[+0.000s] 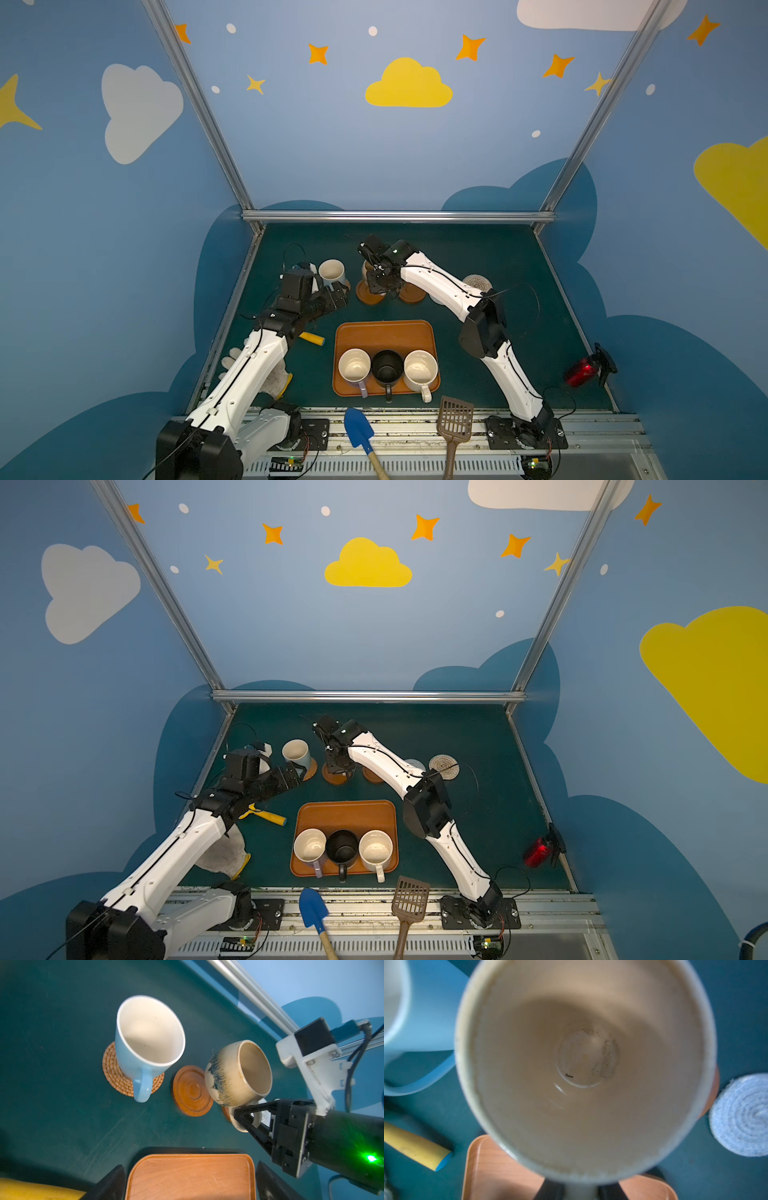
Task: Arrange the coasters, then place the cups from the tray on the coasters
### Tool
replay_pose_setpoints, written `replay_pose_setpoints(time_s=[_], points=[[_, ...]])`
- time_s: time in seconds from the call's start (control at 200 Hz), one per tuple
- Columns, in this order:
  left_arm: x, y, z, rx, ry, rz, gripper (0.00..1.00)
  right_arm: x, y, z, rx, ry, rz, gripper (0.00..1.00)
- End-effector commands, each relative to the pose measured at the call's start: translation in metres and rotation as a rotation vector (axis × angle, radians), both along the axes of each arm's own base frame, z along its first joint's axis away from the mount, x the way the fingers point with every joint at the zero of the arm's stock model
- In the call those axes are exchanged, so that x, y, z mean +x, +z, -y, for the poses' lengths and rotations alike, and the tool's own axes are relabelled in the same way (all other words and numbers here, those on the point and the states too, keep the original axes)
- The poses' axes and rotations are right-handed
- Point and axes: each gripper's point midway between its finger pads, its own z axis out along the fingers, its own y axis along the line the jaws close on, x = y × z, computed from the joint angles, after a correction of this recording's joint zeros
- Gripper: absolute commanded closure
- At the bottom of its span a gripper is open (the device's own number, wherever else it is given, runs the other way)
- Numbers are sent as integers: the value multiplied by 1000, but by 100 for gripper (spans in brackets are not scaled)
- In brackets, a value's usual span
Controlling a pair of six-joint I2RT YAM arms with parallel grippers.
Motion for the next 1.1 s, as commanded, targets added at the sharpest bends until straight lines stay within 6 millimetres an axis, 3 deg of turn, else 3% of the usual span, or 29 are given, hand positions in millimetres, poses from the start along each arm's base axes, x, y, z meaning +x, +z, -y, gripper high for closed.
replay_pose_setpoints(time_s=[0.0,0.35,0.641,0.996,1.096], points=[[3,-1,1,-3,-8,7,3,8,21,-8,72,-76,34,100],[5,-5,2,6,-12,-9,4,15,-2,-11,74,-156,10,100],[2,-8,1,11,-17,-14,3,19,-13,-26,116,-178,2,100],[-1,-6,-4,28,-3,2,3,4,-36,-36,96,-150,-60,100],[-1,-4,-5,37,-1,9,4,0,-42,-28,57,-157,-74,100]])
